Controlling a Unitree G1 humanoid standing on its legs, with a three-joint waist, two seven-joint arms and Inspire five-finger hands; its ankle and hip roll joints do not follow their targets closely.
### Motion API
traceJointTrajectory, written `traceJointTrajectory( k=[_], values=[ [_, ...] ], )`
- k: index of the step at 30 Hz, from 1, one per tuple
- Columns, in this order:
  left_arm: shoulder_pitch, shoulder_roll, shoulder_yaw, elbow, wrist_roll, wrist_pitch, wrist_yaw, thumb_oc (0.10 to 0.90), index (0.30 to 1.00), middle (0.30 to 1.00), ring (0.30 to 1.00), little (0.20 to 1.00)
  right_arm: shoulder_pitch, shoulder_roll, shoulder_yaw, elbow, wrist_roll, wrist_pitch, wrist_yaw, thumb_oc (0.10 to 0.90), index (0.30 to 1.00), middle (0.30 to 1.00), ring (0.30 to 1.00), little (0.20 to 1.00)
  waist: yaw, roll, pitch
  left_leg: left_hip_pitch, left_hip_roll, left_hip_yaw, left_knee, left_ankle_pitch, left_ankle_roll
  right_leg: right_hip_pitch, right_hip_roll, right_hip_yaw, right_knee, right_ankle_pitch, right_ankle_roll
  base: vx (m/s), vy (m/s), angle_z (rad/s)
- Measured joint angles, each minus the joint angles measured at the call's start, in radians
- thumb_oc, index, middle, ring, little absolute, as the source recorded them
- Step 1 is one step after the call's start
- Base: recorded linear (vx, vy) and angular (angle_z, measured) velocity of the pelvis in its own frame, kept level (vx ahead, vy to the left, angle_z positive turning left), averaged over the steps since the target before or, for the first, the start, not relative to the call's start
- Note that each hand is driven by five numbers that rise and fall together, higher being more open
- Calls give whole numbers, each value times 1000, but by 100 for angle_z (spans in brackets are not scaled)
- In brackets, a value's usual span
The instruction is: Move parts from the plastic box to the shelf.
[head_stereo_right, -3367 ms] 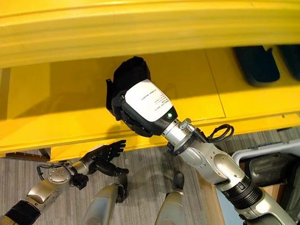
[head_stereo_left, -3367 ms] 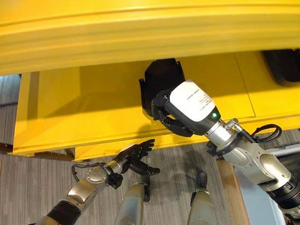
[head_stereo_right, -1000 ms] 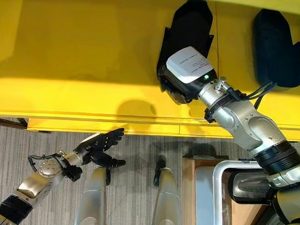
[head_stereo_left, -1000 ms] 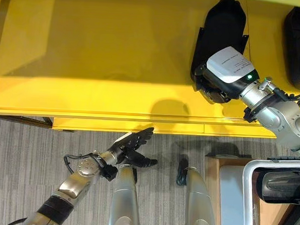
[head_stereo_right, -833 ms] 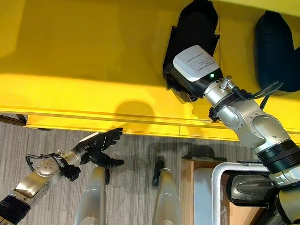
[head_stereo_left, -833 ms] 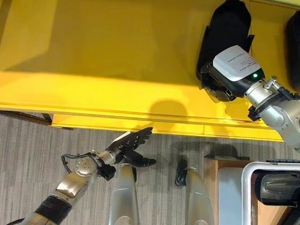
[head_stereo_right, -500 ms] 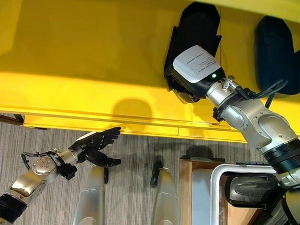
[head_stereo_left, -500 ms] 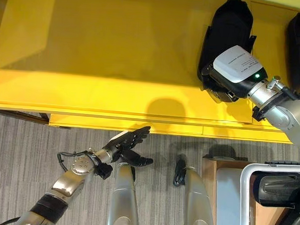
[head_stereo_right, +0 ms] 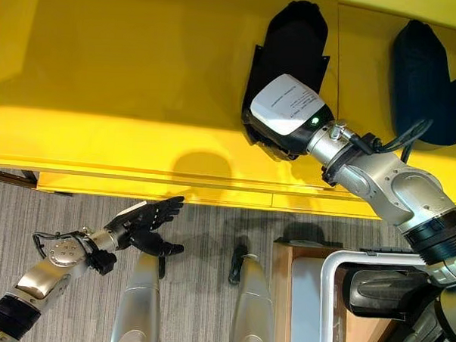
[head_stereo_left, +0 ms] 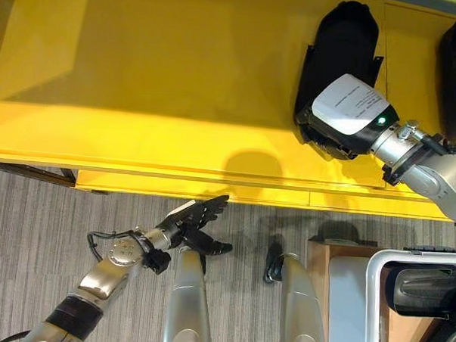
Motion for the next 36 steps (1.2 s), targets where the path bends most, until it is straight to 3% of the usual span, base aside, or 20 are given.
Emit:
traceJointTrajectory(
  k=[7,13,21,36],
  values=[
    [-2,3,6,-14,0,8,-2,900,1000,1000,1000,1000,-2,-9,15,-66,-38,-2,0,400,300,300,300,300,11,0,0,2,0,0,-5,5,-12,-1,0,-4,6,-2,0,16,-3,0],
    [-2,10,7,-28,0,17,-4,900,1000,1000,1000,1000,-3,-11,20,-67,-41,7,-1,400,300,300,300,300,15,0,0,4,-1,0,-6,-1,0,3,-2,-5,4,-7,-1,-6,-4,0],
    [-2,29,8,-30,0,17,-4,900,1000,1000,1000,1000,19,-9,9,-37,-25,110,-25,400,300,300,300,300,13,0,0,4,0,-1,-5,-1,0,3,-7,-5,2,-4,0,0,0,0],
    [-6,31,9,-44,-1,21,-4,900,1000,1000,1000,1000,24,26,-36,66,-19,145,-45,400,300,300,300,300,10,0,0,0,-3,4,0,-4,2,0,-10,0,-2,-6,-1,0,6,0]
  ],
)
